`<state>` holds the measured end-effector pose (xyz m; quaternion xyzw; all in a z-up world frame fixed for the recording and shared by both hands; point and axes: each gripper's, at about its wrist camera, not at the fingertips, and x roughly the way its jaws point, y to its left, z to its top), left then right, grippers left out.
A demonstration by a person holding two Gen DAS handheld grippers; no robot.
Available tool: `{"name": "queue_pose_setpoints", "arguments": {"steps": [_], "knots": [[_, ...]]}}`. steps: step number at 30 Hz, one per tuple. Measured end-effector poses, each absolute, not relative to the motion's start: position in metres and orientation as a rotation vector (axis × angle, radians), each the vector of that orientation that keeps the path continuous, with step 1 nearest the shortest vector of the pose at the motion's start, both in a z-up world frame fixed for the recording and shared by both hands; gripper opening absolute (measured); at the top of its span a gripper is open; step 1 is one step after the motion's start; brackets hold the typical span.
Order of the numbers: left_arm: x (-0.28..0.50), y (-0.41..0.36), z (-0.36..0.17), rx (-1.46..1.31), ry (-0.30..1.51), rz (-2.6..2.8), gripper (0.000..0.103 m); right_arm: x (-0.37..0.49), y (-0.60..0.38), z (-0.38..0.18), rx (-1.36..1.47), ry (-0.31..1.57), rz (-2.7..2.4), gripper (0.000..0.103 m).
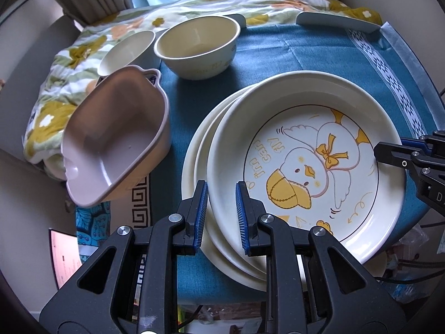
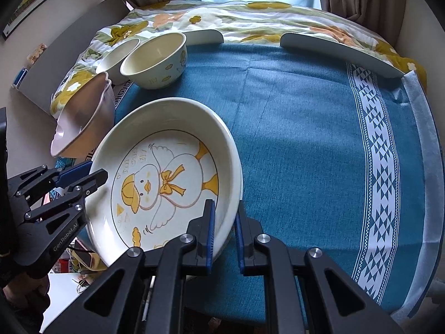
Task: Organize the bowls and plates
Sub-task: 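Carry the duck-print dish with both grippers and lower it onto the dish stack, then open both grippers and lift them off the duck-print dish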
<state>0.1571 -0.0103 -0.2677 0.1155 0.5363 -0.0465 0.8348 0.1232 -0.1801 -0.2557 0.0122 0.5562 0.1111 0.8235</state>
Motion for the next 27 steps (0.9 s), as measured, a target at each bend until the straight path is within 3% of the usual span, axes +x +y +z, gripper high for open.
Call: {"name": "queue_pose_setpoints", "arguments": {"steps": [27], "knots": [[0.1513,-0.0057,-0.2635,0.272,1.118,-0.08,0.021,0.1195,-0.1741,-0.255,0.006,1.174,0.207,0.012]]}}
